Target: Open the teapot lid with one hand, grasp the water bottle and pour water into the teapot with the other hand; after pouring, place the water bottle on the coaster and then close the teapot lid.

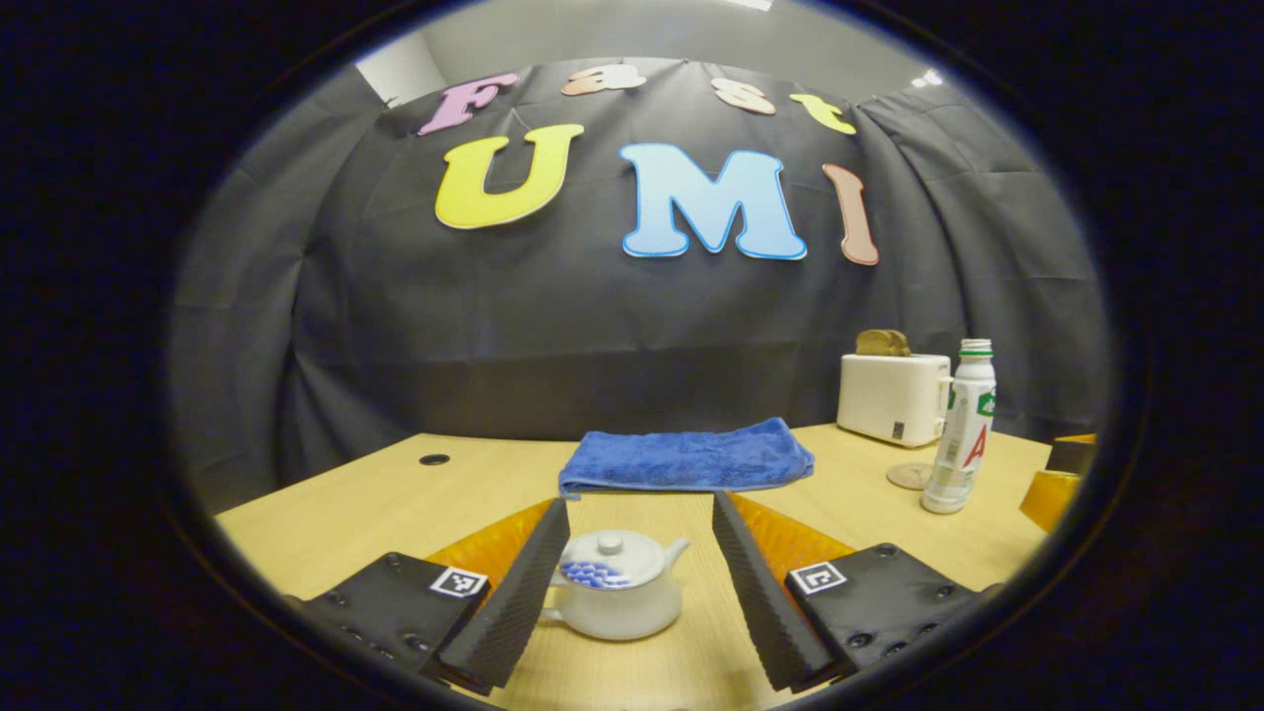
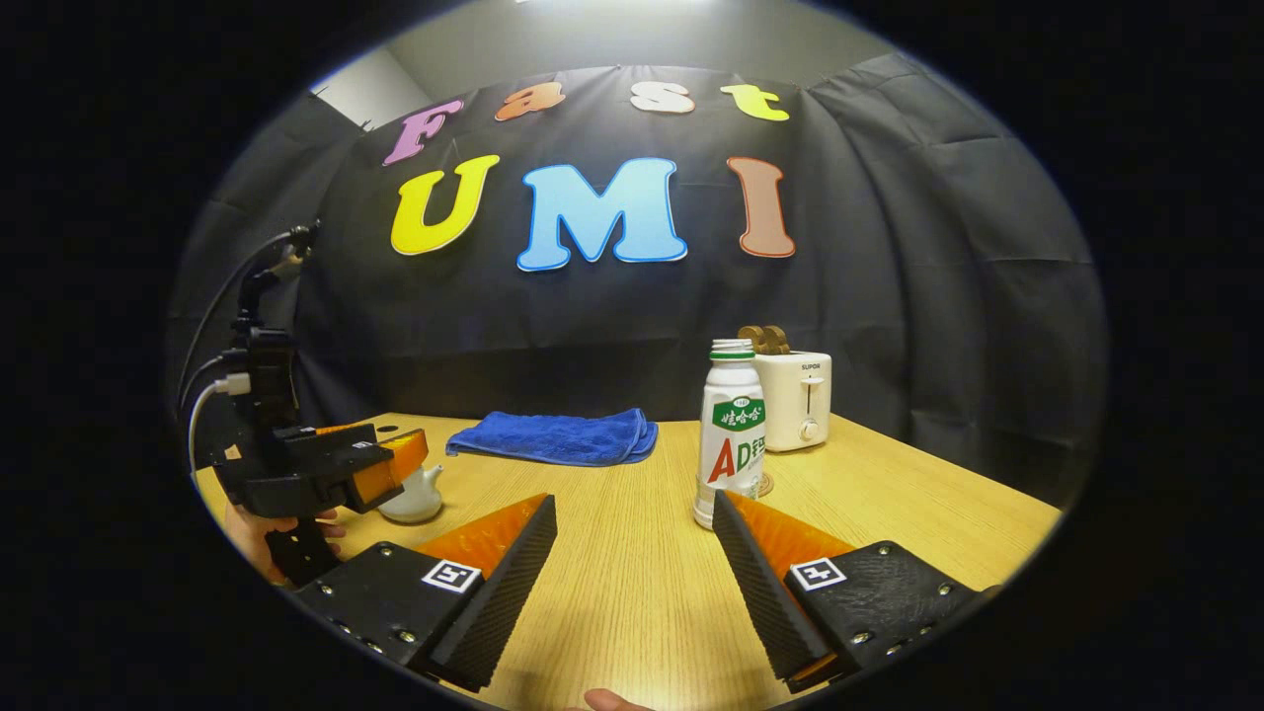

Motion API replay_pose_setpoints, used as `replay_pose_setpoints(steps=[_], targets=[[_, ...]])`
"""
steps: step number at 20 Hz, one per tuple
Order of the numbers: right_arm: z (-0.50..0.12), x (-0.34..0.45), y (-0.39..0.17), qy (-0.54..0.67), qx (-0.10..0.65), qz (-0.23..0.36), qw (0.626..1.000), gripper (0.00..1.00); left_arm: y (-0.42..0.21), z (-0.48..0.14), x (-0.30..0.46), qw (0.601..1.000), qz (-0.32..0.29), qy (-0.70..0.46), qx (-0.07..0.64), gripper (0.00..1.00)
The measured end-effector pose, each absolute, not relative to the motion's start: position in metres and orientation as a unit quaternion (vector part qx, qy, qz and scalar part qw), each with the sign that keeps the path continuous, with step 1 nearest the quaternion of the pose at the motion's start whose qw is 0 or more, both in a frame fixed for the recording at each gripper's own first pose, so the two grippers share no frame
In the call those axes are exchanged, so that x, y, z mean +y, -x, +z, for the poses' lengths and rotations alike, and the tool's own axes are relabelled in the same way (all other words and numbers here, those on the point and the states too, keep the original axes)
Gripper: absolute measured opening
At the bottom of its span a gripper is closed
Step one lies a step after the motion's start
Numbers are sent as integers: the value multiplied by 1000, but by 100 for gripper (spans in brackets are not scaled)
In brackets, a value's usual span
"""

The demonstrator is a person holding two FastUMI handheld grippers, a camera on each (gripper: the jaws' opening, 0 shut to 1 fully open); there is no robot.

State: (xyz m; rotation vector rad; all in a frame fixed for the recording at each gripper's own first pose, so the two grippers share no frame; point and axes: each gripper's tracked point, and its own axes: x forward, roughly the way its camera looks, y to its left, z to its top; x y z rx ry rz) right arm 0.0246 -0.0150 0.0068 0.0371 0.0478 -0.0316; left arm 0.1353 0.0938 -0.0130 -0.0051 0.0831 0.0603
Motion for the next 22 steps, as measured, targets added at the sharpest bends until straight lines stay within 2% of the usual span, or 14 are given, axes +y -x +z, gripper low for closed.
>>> replay_pose_setpoints(steps=[2,3,4,7,9,10,11,15,17,18,22], targets=[[8,-18,-25,-23,24,-18,999,98,-142,-18,94,998,27,14,46,100],[8,-19,-25,-24,23,-19,999,98,-143,-20,94,998,22,13,50,95],[7,-19,-27,-23,23,-18,999,98,-144,-20,96,998,24,7,52,88],[8,-17,-29,-13,29,-12,999,98,-149,-21,105,998,37,5,57,47],[12,-17,-28,-14,26,-10,1000,98,-151,-23,105,997,37,1,61,39],[12,-17,-28,-15,24,-10,1000,98,-153,-24,106,997,41,2,62,43],[12,-17,-29,-15,23,-10,1000,98,-156,-25,106,997,40,-1,65,24],[10,-22,-33,-5,26,-15,1000,98,-159,-21,106,997,32,-14,64,16],[12,-28,-37,0,25,-20,999,98,-158,-22,104,997,26,-19,65,16],[14,-31,-40,2,24,-22,999,98,-156,-19,103,998,24,-18,63,12],[23,-54,-56,3,12,-41,999,98,-151,1,102,999,21,-25,38,12]])
